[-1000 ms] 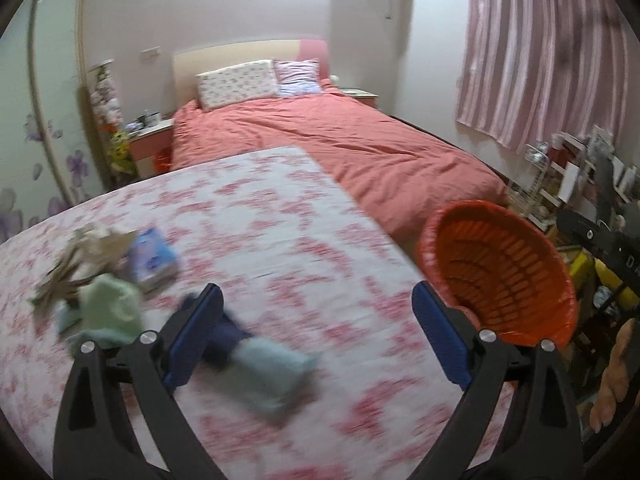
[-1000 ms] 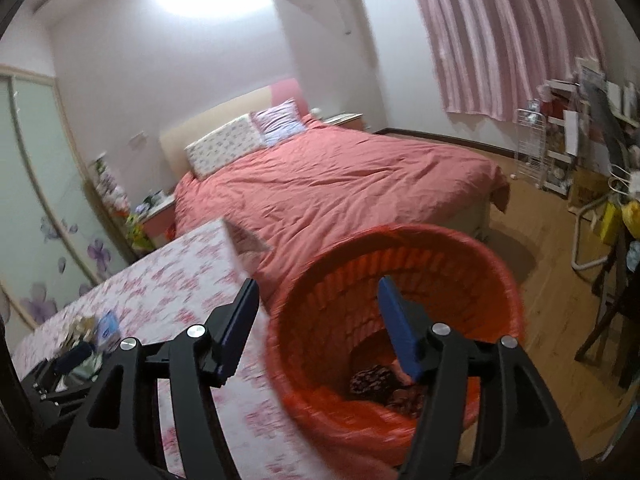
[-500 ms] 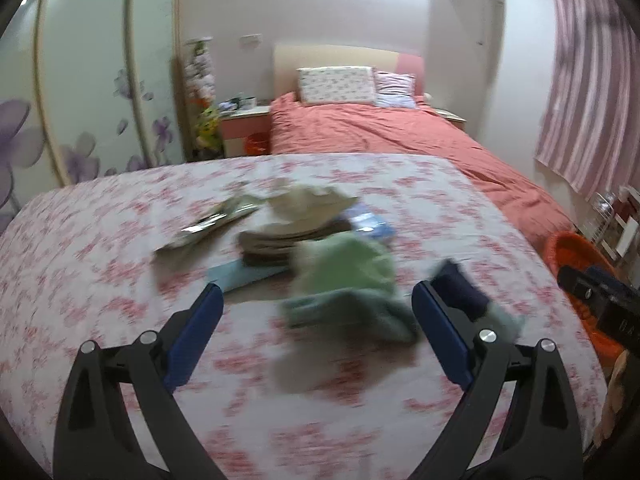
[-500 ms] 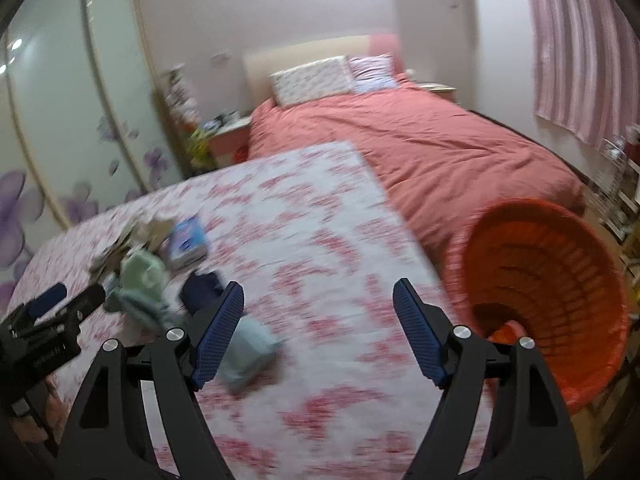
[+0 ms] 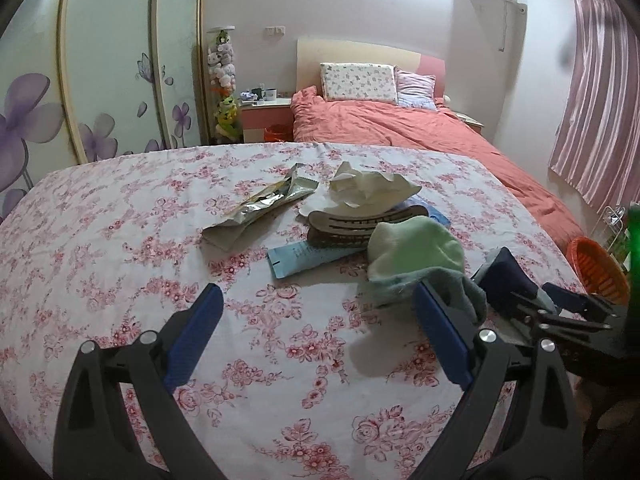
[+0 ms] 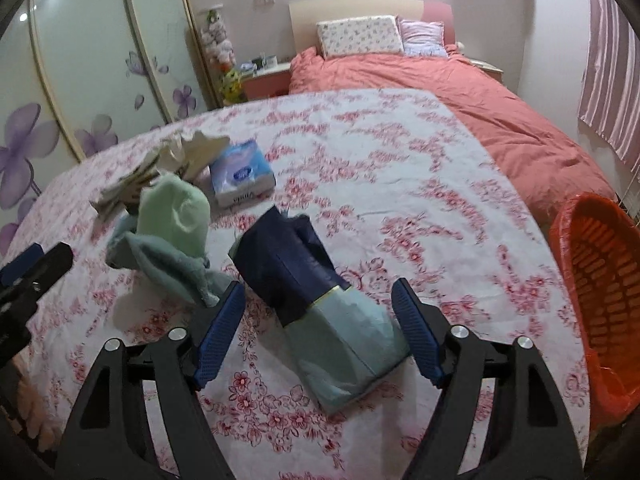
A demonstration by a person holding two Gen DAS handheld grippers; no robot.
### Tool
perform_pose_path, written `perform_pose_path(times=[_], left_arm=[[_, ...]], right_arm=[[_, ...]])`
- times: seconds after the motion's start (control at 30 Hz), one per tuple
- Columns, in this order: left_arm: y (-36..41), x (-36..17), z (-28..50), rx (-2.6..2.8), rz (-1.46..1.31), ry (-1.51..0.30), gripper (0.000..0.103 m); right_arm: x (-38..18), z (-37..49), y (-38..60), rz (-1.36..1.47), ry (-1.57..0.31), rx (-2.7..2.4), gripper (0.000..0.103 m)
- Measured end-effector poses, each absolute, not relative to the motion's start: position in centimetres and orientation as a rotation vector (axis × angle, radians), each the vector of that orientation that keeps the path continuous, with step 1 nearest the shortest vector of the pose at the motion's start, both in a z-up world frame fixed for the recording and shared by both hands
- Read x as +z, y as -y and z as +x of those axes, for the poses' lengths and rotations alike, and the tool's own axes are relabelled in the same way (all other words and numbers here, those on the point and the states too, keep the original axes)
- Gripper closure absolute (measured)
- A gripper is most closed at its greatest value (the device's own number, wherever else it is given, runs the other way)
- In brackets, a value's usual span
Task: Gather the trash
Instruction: 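Grasp the dark blue bag with the right tool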
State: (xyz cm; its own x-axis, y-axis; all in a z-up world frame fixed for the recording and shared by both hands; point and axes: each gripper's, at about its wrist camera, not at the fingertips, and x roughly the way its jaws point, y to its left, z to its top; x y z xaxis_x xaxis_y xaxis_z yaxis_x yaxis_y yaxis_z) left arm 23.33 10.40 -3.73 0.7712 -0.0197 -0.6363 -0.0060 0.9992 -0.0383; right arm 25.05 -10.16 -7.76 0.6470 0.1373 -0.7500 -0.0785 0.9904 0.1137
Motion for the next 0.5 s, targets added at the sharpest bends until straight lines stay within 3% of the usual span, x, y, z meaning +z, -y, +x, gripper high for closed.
perform_pose_path(times=[0.07, 0.17, 0.27, 0.33, 0.5], left_arm=[[-10.2, -3.9, 23.5, -0.015, -0.038, -0.694, 0.01], [-9.6, -4.1, 23.7, -0.032, -0.035, -0.701, 0.01], [-8.4, -4.2, 23.9, -0.057, -0.022, -0.704, 0.01], [-7.7, -4.2, 24.1, -0.072, -0.016, -0.705, 0.01], [-5.2, -4.0, 25.2, -0.099, -0.006, -0.714, 0.01]], right_arm=[[-7.9, 25.3, 10.2, 0.078, -0.877, 0.129, 0.047], [-7.9, 25.0, 10.4, 0.082, -0.873, 0.125, 0.055], [-7.8, 24.7, 10.9, 0.089, -0.863, 0.102, 0.058], [-7.6, 24.8, 11.6, 0.1, -0.854, 0.068, 0.066], [-7.5, 24.5, 13.5, 0.116, -0.841, -0.017, 0.068]])
